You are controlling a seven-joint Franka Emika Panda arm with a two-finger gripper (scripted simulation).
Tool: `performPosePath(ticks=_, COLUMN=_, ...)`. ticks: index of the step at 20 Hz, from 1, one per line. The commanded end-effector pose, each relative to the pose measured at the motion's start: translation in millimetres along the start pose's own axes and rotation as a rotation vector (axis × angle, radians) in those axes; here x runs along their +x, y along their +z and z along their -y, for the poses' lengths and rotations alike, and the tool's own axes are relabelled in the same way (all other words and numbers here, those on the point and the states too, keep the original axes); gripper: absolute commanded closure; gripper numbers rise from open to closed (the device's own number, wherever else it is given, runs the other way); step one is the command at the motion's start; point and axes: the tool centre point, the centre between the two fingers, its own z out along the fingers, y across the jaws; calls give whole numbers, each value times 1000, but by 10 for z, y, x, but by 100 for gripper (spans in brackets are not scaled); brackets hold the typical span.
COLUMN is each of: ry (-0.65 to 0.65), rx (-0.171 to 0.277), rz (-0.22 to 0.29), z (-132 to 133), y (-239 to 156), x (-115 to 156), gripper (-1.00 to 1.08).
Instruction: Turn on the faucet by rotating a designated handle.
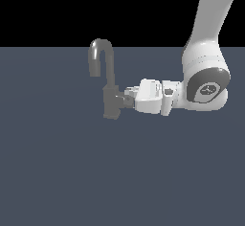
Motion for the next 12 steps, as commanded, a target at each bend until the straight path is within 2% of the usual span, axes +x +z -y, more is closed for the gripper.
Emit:
performPosePath(ticks=1, ry=3, rx=-1, rz=0, z=-28, y=-1, x=67, gripper=108)
performPosePath(ticks=11, ry=37, rx=-6, rz=-2, z=-306, y=-8, x=716, gripper=108)
performPosePath(ticks=12, ry=37, rx=-6, rz=-2, z=-306, y=-8, x=716, gripper=108)
